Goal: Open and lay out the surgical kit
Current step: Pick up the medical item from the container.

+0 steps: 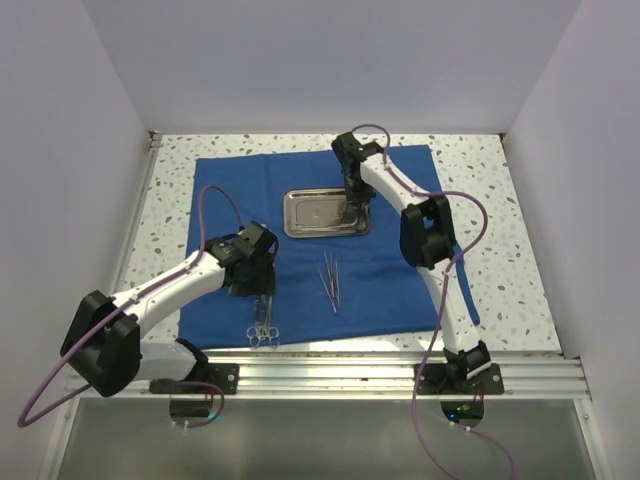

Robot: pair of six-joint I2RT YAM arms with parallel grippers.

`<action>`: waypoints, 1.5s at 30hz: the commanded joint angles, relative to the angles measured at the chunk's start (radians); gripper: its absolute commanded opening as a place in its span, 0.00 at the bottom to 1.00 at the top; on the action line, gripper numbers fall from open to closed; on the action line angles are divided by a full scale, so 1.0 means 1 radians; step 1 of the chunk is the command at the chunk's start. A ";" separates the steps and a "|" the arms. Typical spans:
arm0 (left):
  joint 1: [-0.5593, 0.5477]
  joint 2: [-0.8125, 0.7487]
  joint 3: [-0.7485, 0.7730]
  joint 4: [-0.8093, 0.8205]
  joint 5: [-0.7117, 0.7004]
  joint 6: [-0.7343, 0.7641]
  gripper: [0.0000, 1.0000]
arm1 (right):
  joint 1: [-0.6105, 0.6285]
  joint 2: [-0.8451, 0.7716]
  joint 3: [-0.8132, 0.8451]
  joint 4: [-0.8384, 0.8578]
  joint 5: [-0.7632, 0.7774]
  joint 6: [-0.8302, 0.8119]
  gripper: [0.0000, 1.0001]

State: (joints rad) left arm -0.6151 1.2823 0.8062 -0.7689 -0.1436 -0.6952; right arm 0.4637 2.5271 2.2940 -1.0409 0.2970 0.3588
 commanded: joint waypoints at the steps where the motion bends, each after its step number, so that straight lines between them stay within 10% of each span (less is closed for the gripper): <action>1: 0.003 0.025 0.073 -0.003 0.007 0.017 0.63 | -0.031 0.153 -0.051 -0.050 -0.096 0.019 0.02; 3: 0.003 0.043 0.099 -0.007 0.010 0.020 0.62 | -0.037 0.154 -0.041 -0.053 -0.113 0.014 0.02; 8: 0.003 0.074 0.143 -0.010 0.010 0.026 0.62 | -0.037 0.041 -0.099 -0.004 -0.163 0.022 0.50; 11: 0.002 0.091 0.154 -0.001 0.021 0.026 0.61 | -0.037 -0.048 -0.128 0.045 -0.177 0.060 0.60; 41: -0.009 0.081 0.134 0.029 0.039 0.043 0.60 | 0.024 0.255 0.302 -0.068 -0.029 0.215 0.51; 45: -0.006 0.091 0.116 0.066 0.075 0.040 0.60 | 0.032 0.256 0.311 -0.108 -0.010 0.216 0.30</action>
State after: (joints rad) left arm -0.6186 1.3804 0.9340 -0.7547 -0.0994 -0.6750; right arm 0.4805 2.6946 2.6129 -1.0515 0.2844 0.5678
